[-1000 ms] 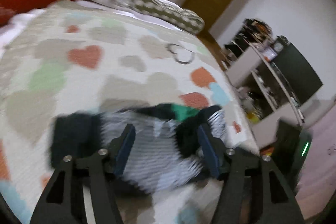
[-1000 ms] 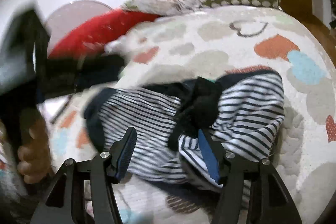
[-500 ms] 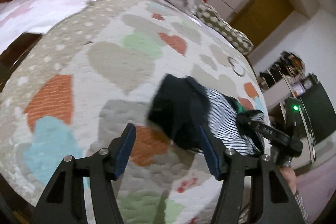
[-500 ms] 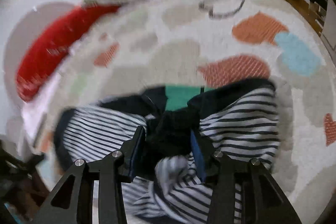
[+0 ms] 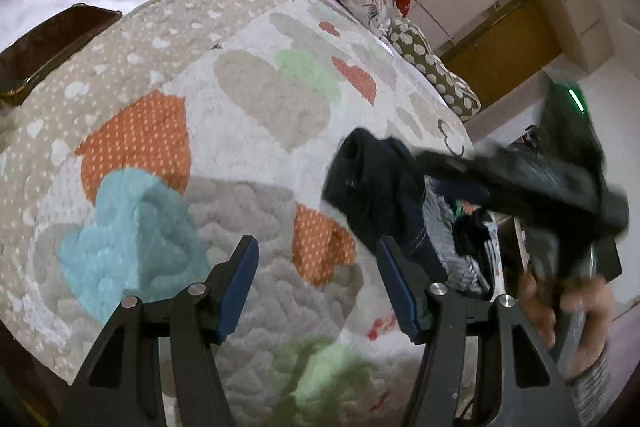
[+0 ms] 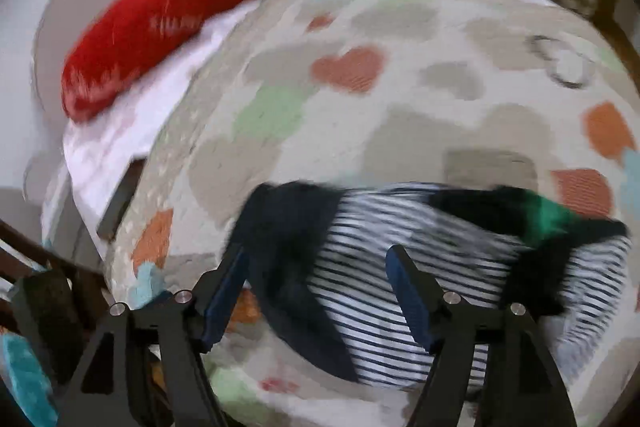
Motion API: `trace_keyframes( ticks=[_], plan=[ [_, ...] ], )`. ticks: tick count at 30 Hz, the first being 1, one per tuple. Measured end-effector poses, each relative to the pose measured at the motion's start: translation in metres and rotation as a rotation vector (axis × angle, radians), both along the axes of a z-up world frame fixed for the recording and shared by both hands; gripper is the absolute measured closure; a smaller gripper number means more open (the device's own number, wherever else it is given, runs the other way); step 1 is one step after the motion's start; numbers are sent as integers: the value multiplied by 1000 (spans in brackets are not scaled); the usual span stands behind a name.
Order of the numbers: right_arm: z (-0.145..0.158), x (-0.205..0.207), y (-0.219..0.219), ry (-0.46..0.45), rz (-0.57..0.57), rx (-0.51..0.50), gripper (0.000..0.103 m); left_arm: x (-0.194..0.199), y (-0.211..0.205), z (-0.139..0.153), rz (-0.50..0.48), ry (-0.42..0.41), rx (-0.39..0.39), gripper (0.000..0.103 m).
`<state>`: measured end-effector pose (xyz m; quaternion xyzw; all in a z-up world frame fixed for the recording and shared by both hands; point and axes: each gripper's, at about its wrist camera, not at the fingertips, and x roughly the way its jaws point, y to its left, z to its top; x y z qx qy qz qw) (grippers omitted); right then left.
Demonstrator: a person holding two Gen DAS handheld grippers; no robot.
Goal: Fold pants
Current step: 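Lift the pants with the left gripper and fold toward the right gripper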
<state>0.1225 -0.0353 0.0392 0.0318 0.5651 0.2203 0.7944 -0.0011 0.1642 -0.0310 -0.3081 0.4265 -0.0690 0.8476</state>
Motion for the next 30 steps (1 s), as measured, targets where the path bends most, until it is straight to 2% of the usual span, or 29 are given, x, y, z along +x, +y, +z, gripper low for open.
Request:
trace_keyframes(
  ticks=[2,3,5,9,10,11,12,13,14,17,20,23,24,25,26,27,30],
  plan=[
    [-13,8,34,33,56,-79,24,-4,-1,-4,-9,-4,0,42],
    [-23,13,52,43,78,-155,23,-5,0,-5,-12,-4,-1,42],
    [-37,17,70,55,104,-248,16,-7,1,-9,-17,-3,-14,42],
    [-59,18,88,66,121,-394,14,-8,-3,-10,-32,-16,-19,38],
    [-58,16,88,53,122,-407,21,-7,-8,-9,-40,-20,-6,38],
    [-55,13,87,33,123,-422,39,-5,-11,-8,-46,-21,2,38],
    [-52,11,84,20,123,-424,51,-4,-14,-8,-51,-21,10,38],
    [-46,9,80,9,121,-412,61,-1,-20,-9,-59,-21,22,38],
    [-40,8,73,0,114,-390,65,1,-24,-9,-63,-21,28,38],
    [-24,5,54,-12,98,-324,67,14,-42,-6,-89,-54,59,38],
    [-8,4,30,-2,76,-218,67,28,-63,1,-118,-110,127,38],
    [6,4,14,1,47,-126,67,44,-87,7,-157,-150,162,39],
    [9,7,16,2,40,-106,67,51,-96,9,-178,-147,172,54],
    [11,10,13,2,33,-83,67,58,-104,11,-207,-139,168,80],
    [14,12,8,0,27,-56,67,64,-112,14,-238,-128,159,89],
    [16,14,3,-3,21,-38,67,66,-118,17,-250,-125,159,94],
    [26,14,-25,-18,-15,40,67,65,-147,38,-301,-164,178,94]
  ],
)
